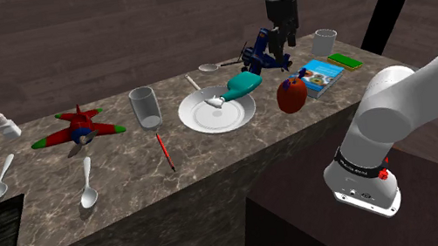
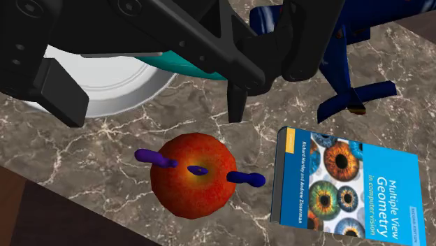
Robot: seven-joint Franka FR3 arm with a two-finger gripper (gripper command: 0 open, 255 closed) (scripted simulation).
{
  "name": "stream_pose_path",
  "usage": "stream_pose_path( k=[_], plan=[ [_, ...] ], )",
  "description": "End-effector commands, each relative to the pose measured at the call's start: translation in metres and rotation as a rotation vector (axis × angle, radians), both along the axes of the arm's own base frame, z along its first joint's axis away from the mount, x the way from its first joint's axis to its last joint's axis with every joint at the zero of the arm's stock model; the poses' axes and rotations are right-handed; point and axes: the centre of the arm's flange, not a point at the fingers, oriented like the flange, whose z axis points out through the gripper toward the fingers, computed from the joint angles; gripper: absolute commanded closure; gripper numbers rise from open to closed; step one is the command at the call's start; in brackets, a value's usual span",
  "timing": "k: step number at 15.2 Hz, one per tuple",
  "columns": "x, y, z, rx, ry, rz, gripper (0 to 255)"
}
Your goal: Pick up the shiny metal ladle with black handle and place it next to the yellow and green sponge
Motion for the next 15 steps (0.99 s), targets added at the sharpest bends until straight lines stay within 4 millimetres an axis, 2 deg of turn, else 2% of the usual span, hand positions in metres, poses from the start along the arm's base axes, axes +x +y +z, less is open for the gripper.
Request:
stream_pose_path(
  k=[1, 8, 15],
  plan=[
    [0.0, 0.0, 0.0, 0.0, 0.0, 0.0, 0],
    [0.044, -0.069, -0.032, 0.017, -0.002, 0.211, 0],
    [0.101, -0.126, -0.064, 0.035, -0.004, 0.422, 0]
  ],
)
